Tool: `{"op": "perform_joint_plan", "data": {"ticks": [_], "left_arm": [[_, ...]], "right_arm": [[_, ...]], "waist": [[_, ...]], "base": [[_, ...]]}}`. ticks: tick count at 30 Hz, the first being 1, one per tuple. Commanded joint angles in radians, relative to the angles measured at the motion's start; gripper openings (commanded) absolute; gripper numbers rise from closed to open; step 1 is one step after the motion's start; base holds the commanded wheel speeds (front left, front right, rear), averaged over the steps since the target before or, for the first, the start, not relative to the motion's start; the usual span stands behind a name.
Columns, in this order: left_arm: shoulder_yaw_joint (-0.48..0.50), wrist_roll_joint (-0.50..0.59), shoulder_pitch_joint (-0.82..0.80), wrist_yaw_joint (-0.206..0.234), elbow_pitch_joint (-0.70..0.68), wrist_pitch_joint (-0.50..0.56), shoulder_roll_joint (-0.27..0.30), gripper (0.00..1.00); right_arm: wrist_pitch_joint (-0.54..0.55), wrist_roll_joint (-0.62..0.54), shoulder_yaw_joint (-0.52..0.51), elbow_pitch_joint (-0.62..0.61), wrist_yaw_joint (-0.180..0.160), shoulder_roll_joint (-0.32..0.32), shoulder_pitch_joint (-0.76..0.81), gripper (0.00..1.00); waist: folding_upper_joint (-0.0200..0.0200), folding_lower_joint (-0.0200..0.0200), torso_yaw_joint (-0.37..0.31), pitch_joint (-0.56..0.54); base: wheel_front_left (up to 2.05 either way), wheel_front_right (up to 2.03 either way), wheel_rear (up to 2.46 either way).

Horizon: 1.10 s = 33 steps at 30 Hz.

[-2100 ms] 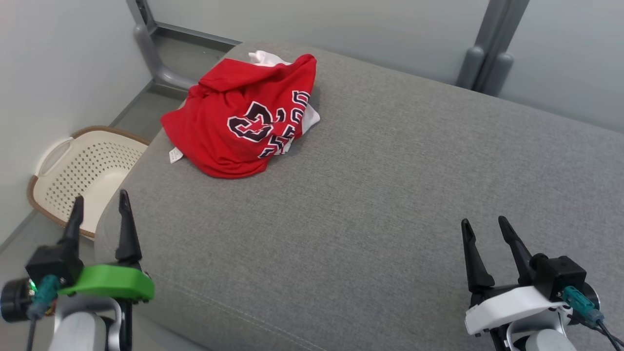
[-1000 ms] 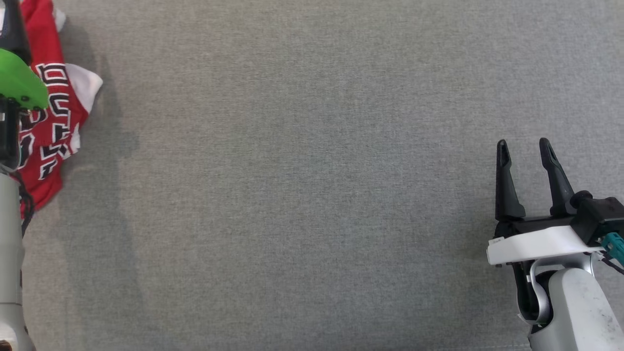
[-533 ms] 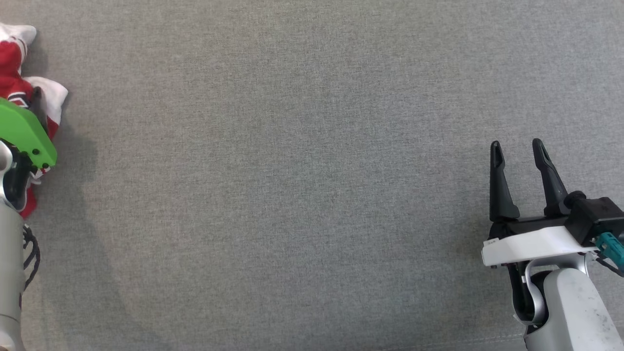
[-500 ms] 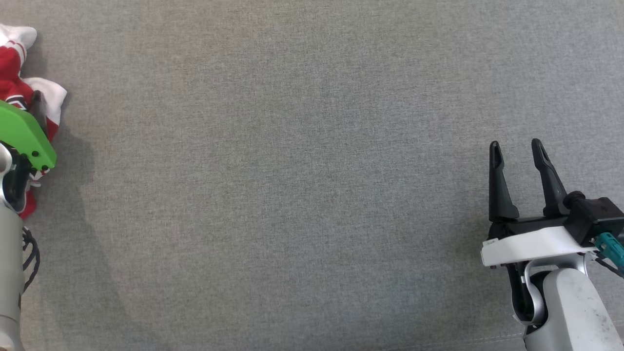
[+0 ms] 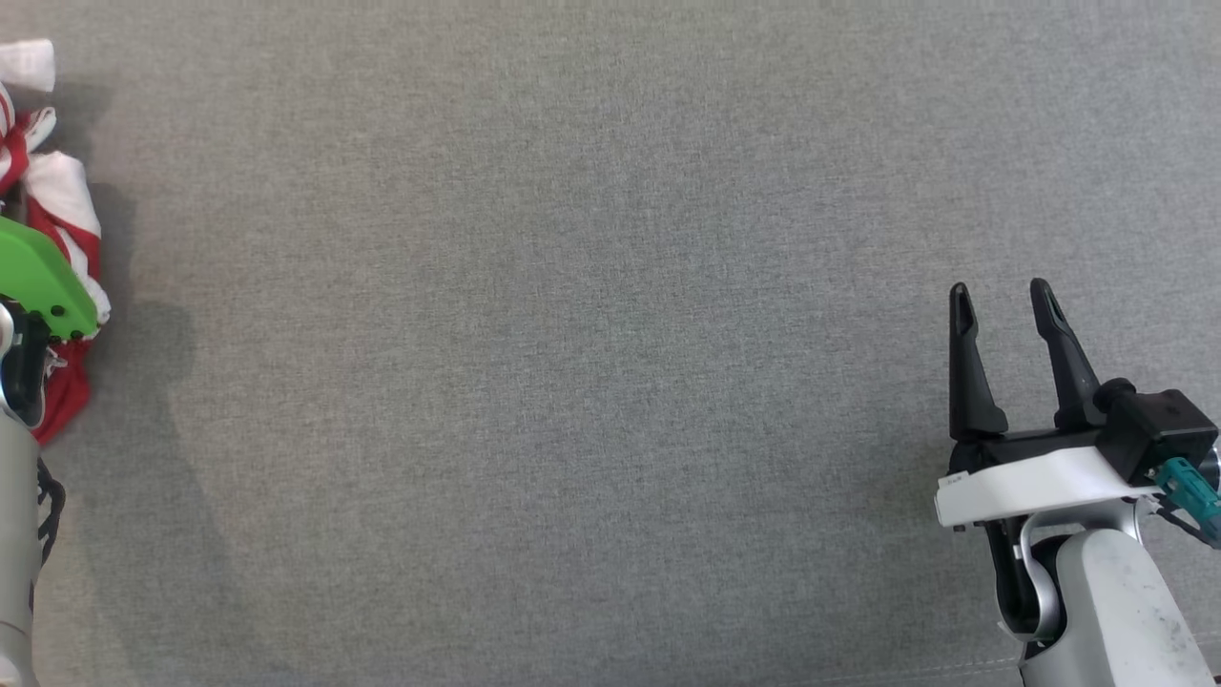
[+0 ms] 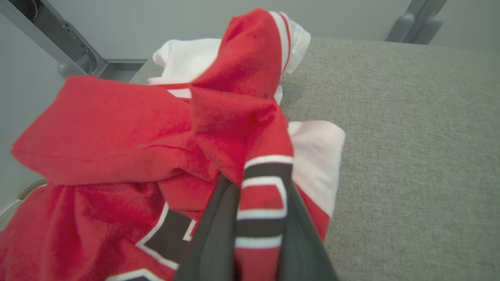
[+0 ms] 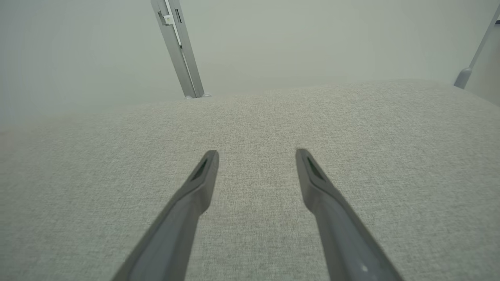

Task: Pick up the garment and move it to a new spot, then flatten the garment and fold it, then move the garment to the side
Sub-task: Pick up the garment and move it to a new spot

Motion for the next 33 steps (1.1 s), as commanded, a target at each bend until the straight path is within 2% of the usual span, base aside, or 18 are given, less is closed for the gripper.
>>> {"op": "perform_joint_plan", "data": {"ticks": [1, 9, 16, 26, 33], "left_arm": [[-0.004, 0.005, -0.015, -0.006, -0.004, -0.020, 0.007, 0.00], [-0.027, 0.006, -0.047, -0.022, -0.070, -0.117, -0.003, 0.00], [-0.067, 0.017, -0.078, -0.029, -0.200, -0.144, -0.019, 0.00], [-0.135, 0.013, -0.123, -0.032, -0.502, -0.076, -0.076, 0.00], [-0.186, -0.010, -0.146, -0.027, -0.663, -0.026, -0.157, 0.00]], "right_arm": [[-0.003, 0.003, 0.002, 0.006, 0.000, 0.000, 0.010, 1.00], [-0.004, 0.009, 0.008, 0.022, 0.000, 0.000, 0.029, 1.00], [-0.004, 0.028, 0.010, 0.034, 0.000, 0.000, 0.046, 1.00], [-0.003, 0.063, 0.021, 0.046, 0.000, 0.001, 0.068, 1.00], [-0.003, 0.078, 0.024, 0.053, 0.000, 0.001, 0.072, 1.00]], "waist": [[0.0000, 0.0000, 0.008, -0.028], [0.0000, 0.0000, 0.013, -0.088], [0.0000, 0.0000, -0.006, -0.146], [0.0000, 0.0000, -0.084, -0.204], [0.0000, 0.0000, -0.167, -0.222]], "base": [[0.00, 0.00, 0.00], [0.00, 0.00, 0.00], [0.00, 0.00, 0.00], [0.00, 0.00, 0.00], [0.00, 0.00, 0.00]]}}
